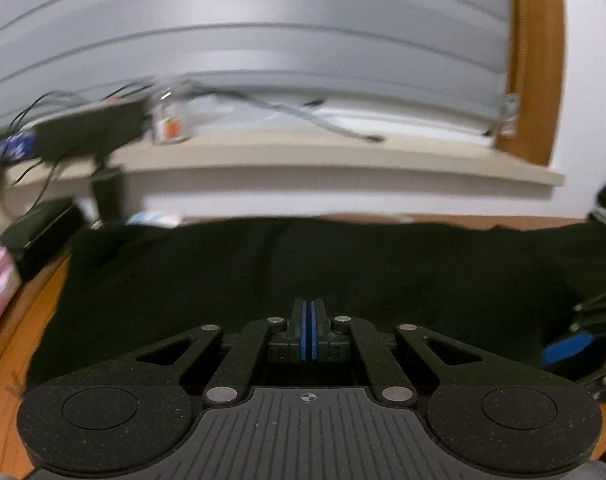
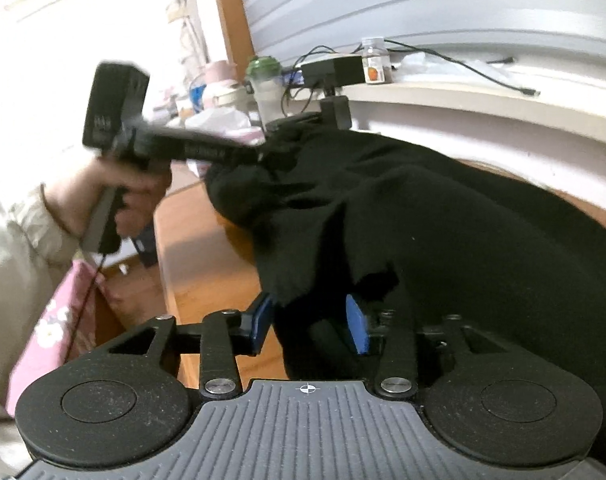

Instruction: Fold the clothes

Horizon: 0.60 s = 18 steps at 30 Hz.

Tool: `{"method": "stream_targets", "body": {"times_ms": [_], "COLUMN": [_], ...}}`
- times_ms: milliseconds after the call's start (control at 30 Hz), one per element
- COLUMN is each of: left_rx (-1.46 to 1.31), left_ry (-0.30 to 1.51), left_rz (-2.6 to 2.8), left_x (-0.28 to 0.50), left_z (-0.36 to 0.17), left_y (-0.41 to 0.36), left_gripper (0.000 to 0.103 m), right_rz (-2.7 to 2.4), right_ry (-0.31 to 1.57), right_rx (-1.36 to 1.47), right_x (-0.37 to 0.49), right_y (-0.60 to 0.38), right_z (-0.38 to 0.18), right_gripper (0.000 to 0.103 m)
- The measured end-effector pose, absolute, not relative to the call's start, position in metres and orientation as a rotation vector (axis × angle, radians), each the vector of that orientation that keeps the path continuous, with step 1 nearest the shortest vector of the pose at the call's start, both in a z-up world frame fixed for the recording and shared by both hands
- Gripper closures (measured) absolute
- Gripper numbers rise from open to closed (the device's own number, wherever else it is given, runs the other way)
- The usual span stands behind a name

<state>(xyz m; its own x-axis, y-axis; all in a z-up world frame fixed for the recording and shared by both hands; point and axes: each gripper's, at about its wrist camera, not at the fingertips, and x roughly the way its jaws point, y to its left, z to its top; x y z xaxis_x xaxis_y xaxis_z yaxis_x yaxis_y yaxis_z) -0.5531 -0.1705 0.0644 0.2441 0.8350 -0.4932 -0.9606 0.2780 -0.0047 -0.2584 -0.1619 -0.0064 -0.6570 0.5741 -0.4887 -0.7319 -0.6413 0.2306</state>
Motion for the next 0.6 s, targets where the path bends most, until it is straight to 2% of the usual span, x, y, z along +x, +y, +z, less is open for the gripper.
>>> {"method": "stream_targets", "body": {"times_ms": [133, 200, 267, 300, 333, 600], "left_rx": [-0.346, -0.352, -0.369, -0.375, -0.382, -0.41], "left_ry": [0.484, 0.507, 0.525, 0.534, 0.544, 0.567], "left_rz": [1.345, 1.371, 1.387, 1.398, 1.407, 1.475], "left_x": [-0.576, -0.584, -0.592, -0.596, -0.599, -0.62], "left_z": [0.052, 0.047, 0.04, 0.036, 0.032, 0.026], "left_y": [-0.163, -0.16, -0.154, -0.152, -0.15, -0.137], "left_gripper": [0.101, 0.101, 0.101, 0.101, 0.101, 0.101], "right_rz": [2.263, 2.242, 2.227, 2.225, 2.228, 2.341], "right_ry": [0.634, 0.617, 0.605, 0.615, 0.614, 0.543], "right_rx": [-0.442, -0.452, -0.455, -0.455, -0.452, -0.389], "right_x": [-0.268, -0.275, -0.28, -0.282, -0.282, -0.273], "right_y": [-0.15, -0.149, -0.147, -0.146, -0.147, -0.21], "right_z": [-0.01, -0.011, -0.011, -0.011, -0.01, 0.02], "right_gripper": [0.055, 0.058, 0.082, 0.091, 0.094, 0.097]}}
